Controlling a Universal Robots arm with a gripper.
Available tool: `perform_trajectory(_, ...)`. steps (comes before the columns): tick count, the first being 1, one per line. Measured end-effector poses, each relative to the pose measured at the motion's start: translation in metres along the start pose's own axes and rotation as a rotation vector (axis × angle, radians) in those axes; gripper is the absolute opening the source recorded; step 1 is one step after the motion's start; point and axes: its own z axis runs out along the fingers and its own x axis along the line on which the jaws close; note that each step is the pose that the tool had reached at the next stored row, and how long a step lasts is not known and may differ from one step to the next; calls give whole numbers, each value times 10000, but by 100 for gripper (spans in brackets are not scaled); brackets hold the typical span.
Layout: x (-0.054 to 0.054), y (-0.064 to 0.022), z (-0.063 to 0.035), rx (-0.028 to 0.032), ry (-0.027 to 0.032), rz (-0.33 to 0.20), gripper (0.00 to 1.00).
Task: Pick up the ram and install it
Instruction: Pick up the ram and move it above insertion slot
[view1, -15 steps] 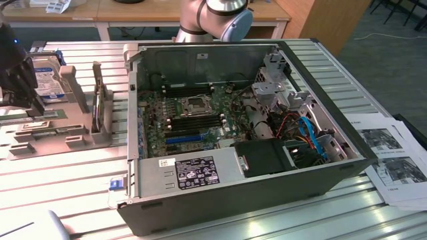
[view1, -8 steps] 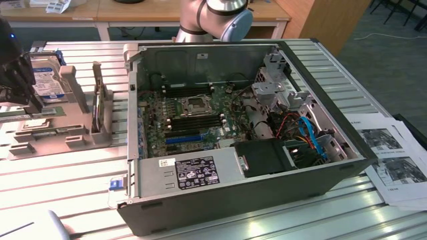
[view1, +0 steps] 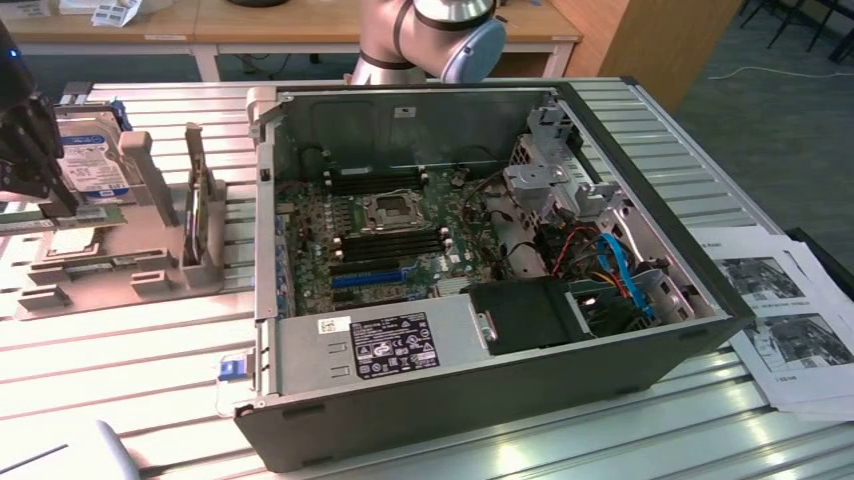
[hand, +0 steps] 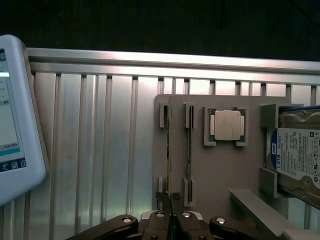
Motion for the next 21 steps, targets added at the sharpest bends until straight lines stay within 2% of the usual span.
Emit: perform_trajectory(21,1,0,-317,0,0,0,11)
